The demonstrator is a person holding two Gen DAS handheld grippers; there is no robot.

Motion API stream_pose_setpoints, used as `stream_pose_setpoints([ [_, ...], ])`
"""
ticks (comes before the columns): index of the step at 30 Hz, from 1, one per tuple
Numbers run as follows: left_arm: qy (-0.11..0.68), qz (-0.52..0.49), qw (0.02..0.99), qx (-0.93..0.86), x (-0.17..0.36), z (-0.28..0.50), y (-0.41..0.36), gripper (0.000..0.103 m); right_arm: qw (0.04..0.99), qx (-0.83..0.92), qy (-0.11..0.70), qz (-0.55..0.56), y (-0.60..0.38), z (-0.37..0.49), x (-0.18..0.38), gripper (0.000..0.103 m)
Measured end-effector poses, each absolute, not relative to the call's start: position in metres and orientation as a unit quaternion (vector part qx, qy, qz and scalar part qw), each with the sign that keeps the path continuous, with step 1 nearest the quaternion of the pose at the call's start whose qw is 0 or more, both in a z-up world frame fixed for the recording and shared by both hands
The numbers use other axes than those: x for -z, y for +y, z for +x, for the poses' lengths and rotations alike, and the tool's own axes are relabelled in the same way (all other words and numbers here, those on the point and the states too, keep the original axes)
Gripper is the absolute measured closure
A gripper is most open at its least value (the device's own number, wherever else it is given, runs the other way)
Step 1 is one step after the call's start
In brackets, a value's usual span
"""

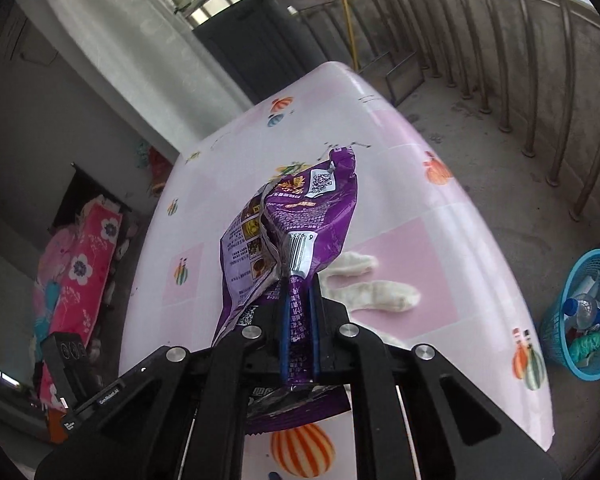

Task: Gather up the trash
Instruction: 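Close the left tool on the white glove and lift it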

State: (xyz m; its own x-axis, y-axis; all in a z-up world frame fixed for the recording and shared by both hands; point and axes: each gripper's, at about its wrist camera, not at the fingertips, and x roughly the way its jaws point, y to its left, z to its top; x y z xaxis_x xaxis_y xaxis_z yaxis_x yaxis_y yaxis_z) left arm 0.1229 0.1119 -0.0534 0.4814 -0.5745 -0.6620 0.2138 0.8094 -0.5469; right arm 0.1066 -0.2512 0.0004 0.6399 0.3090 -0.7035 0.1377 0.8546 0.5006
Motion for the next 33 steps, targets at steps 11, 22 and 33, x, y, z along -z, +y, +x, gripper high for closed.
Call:
stream_pose_setpoints([
  [11,0.485,-0.161,0.821,0.256,0.057,0.149,0.059,0.068,0.85,-0.014,0.474,0.229,-0.261,0.106,0.059,0.095],
  [22,0.506,-0.175,0.811,0.237,0.071,0.179,0.025,0.085,0.853,-0.032,0.463,0.239,-0.265,0.104,0.066,0.095],
  [33,0.419,-0.146,0.854,0.271,0.002,0.163,0.016,0.102,0.877,-0.014,0.384,0.288,-0.312,0.067,0.026,0.096],
])
